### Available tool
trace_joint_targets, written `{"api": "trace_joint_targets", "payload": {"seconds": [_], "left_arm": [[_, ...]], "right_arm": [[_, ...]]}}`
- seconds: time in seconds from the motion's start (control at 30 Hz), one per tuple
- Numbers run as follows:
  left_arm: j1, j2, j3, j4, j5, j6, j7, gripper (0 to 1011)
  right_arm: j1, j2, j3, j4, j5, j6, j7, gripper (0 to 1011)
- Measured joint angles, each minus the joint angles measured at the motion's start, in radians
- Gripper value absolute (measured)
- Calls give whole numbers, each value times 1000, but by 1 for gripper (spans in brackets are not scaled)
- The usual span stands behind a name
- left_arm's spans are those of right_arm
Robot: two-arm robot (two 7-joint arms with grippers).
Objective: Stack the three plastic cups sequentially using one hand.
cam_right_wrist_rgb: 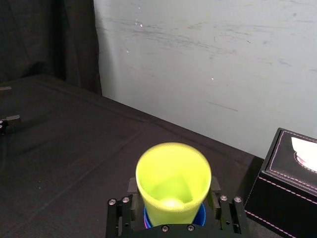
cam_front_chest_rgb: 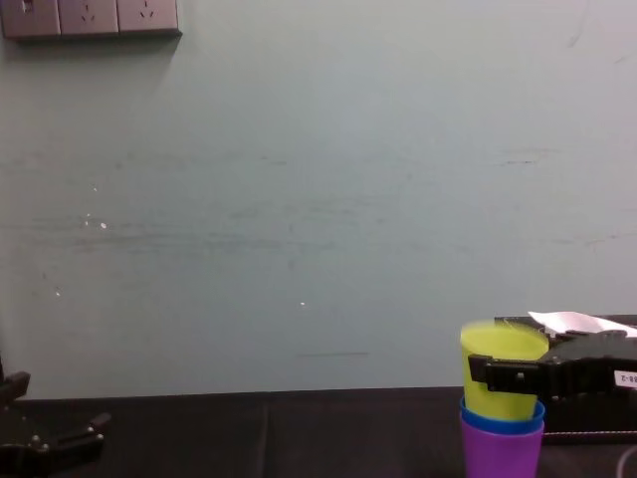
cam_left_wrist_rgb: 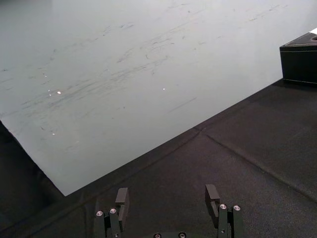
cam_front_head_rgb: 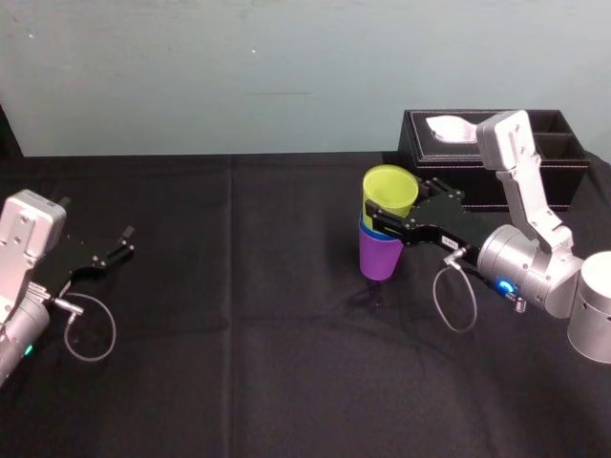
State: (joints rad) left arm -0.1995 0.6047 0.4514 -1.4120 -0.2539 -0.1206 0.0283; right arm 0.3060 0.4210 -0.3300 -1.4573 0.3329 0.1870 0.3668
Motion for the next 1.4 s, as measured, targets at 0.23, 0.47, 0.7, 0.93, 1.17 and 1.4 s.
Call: {"api": "trace_joint_targets", "payload": {"seconds": [0.23,0.47,0.7,0.93,1.17,1.4], "left_arm": [[0,0,0,0,0,0,0,1010],[0,0,0,0,0,0,0,1010],[0,0,0,0,0,0,0,1010],[0,0,0,0,0,0,0,1010],[0,0,0,0,0,0,0,1010],[0,0,0,0,0,0,0,1010]], "right_arm": [[-1,1,0,-1,1,0,0,991],[-1,1,0,-1,2,0,0,1004],[-3,1,3,-4,2,-1,0,1004],[-53,22,54,-44,15,-17,-20,1004],[-133,56,115,-85,29,-45,-34,1004],[-190,74,165,-76,39,-80,-39,1004]]}}
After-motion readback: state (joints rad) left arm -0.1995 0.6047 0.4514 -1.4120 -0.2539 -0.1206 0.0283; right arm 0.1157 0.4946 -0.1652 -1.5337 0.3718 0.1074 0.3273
